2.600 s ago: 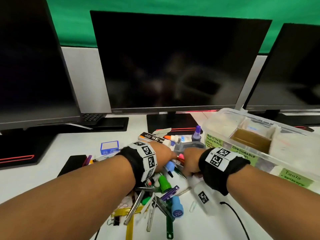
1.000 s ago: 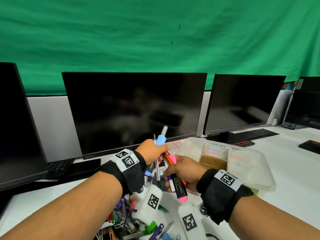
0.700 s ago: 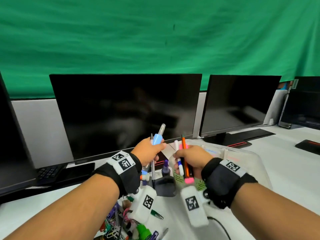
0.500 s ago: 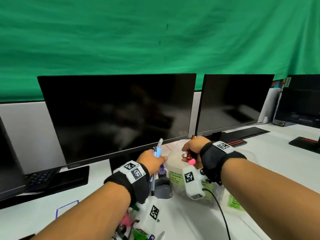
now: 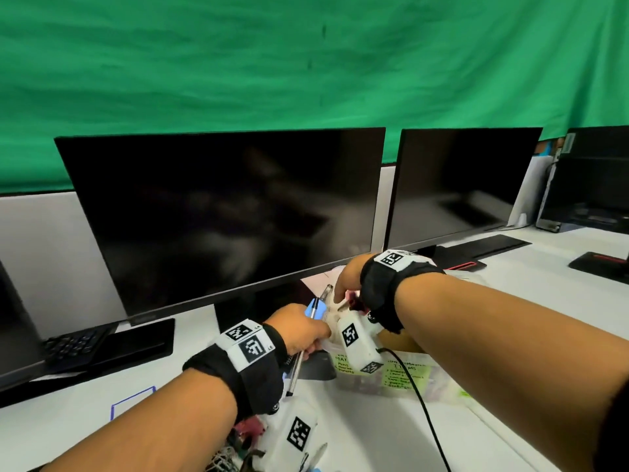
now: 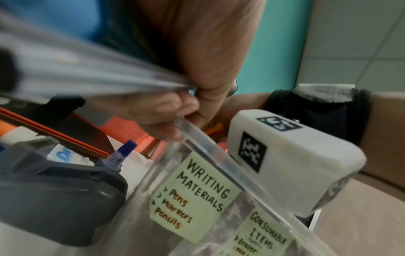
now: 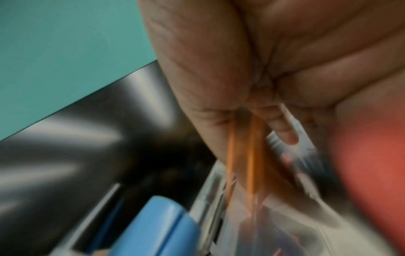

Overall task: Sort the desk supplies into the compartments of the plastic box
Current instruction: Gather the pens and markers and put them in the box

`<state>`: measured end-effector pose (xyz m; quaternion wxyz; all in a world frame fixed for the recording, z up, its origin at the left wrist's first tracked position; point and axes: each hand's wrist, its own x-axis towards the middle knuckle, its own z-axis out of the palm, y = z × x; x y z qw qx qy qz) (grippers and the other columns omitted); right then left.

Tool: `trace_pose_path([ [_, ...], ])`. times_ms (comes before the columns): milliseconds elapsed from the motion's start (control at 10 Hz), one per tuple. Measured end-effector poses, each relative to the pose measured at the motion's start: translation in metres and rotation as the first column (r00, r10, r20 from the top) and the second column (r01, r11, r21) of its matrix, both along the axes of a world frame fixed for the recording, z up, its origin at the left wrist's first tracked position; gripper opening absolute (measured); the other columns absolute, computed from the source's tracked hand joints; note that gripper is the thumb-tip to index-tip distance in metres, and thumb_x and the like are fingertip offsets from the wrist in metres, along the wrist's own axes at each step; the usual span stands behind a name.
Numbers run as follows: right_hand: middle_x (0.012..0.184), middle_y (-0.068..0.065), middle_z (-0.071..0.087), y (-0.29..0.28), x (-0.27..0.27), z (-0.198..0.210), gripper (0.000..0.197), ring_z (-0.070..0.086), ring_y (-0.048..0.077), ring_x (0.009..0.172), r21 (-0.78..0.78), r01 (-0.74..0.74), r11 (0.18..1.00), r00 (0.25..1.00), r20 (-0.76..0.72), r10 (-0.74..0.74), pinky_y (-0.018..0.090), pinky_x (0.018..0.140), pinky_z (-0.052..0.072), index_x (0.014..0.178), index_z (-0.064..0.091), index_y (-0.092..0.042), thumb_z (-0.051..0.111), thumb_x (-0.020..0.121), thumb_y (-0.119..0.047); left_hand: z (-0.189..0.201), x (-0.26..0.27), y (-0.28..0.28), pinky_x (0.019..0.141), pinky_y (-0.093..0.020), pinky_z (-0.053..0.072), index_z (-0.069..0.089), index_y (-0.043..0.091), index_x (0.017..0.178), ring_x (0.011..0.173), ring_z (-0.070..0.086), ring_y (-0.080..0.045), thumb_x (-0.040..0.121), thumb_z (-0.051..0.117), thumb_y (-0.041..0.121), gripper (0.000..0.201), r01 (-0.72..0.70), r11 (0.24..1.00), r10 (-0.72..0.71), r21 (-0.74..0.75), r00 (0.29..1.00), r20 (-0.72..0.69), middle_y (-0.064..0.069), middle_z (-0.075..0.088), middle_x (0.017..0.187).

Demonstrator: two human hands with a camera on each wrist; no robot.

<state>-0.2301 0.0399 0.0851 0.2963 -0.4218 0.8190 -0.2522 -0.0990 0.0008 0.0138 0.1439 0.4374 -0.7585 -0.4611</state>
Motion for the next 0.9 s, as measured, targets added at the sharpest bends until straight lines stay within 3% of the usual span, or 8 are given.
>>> trace_pose_path([
  [100,0.134,0.004,0.054,0.003,0.005,0.002,0.038,0.056,0.022,0.112,0.142,-0.132,0.981,0.955,-0.247,0.164,0.025,0.089,0.044,0.125,0.061,-0.013,0.063,0.087,-0.007,0.001,0.000,0.002,0.040,-0.018,0.038,0.052,0.010,0.061,0.040,0.043,-0.011,0.084,0.057,0.007,0.023,-0.003,1.000,0.003,-0.022,1.000,-0.003,-0.005,0.052,0.056],
  [200,0.118,0.010,0.057,0.009,-0.002,-0.002,0.047,0.062,0.022,0.089,-0.029,-0.074,0.997,0.997,0.003,0.074,0.027,0.071,0.054,0.128,0.054,-0.004,0.064,0.082,-0.006,0.007,0.000,0.001,0.042,-0.018,0.040,0.053,0.010,0.063,0.041,0.044,-0.010,0.086,0.057,0.009,0.023,-0.007,0.997,0.009,-0.070,1.000,0.018,-0.004,0.054,0.058],
  [300,0.092,0.010,0.060,0.030,0.002,0.006,0.037,0.062,0.025,0.080,0.000,-0.147,0.989,0.986,-0.077,0.147,0.038,0.077,0.058,0.117,0.060,-0.001,0.066,0.082,-0.010,0.011,0.001,-0.001,0.043,-0.016,0.040,0.052,0.013,0.066,0.046,0.046,-0.010,0.088,0.060,0.017,0.024,-0.012,0.988,0.023,-0.157,0.998,0.065,-0.001,0.055,0.060],
  [400,0.104,0.005,0.066,0.056,0.001,0.003,0.030,0.064,0.024,0.093,0.025,-0.235,0.972,0.910,-0.346,0.229,0.036,0.084,0.054,0.109,0.067,-0.009,0.067,0.084,-0.027,0.021,0.003,-0.003,0.043,-0.016,0.036,0.048,0.017,0.064,0.050,0.047,-0.010,0.087,0.062,0.024,0.028,-0.013,0.951,0.060,-0.309,0.988,0.142,0.003,0.051,0.059],
  [500,0.107,-0.001,0.067,0.088,-0.004,-0.016,0.033,0.063,0.021,0.099,0.199,-0.349,0.916,0.688,-0.608,0.395,0.028,0.083,0.050,0.111,0.066,-0.021,0.062,0.084,-0.039,0.034,-0.002,-0.006,0.051,-0.021,0.038,0.053,0.014,0.071,0.058,0.051,-0.014,0.085,0.064,0.034,0.026,0.035,0.915,0.051,-0.403,0.979,0.199,0.003,0.051,0.061],
  [700,0.111,0.002,0.066,0.113,-0.021,-0.063,0.033,0.064,0.022,0.098,0.189,-0.382,0.905,0.596,-0.698,0.398,0.028,0.079,0.049,0.115,0.059,-0.022,0.054,0.089,-0.041,0.049,-0.039,0.006,0.054,-0.021,0.042,0.045,0.015,0.064,0.049,0.047,-0.013,0.089,0.059,0.033,0.033,-0.076,0.898,0.001,-0.433,0.985,-0.171,-0.001,0.051,0.056],
  [800,0.103,0.005,0.069,0.112,-0.025,-0.072,0.026,0.064,0.025,0.095,0.139,-0.402,0.905,0.562,-0.743,0.364,0.027,0.073,0.043,0.108,0.061,-0.019,0.045,0.095,-0.034,0.050,-0.058,0.010,0.045,-0.012,0.043,0.047,0.015,0.075,0.047,0.046,-0.010,0.089,0.060,0.031,0.025,-0.221,0.909,0.041,-0.352,0.890,-0.454,0.001,0.049,0.058],
  [900,0.102,0.005,0.068,0.111,-0.027,-0.074,0.023,0.064,0.026,0.094,0.126,-0.432,0.893,0.557,-0.741,0.374,0.031,0.077,0.047,0.106,0.061,-0.020,0.044,0.095,-0.030,0.043,-0.073,0.004,0.054,-0.020,0.047,0.048,0.015,0.079,0.050,0.047,-0.010,0.089,0.060,0.036,0.027,-0.271,0.935,0.114,-0.229,0.841,-0.528,0.002,0.049,0.061],
])
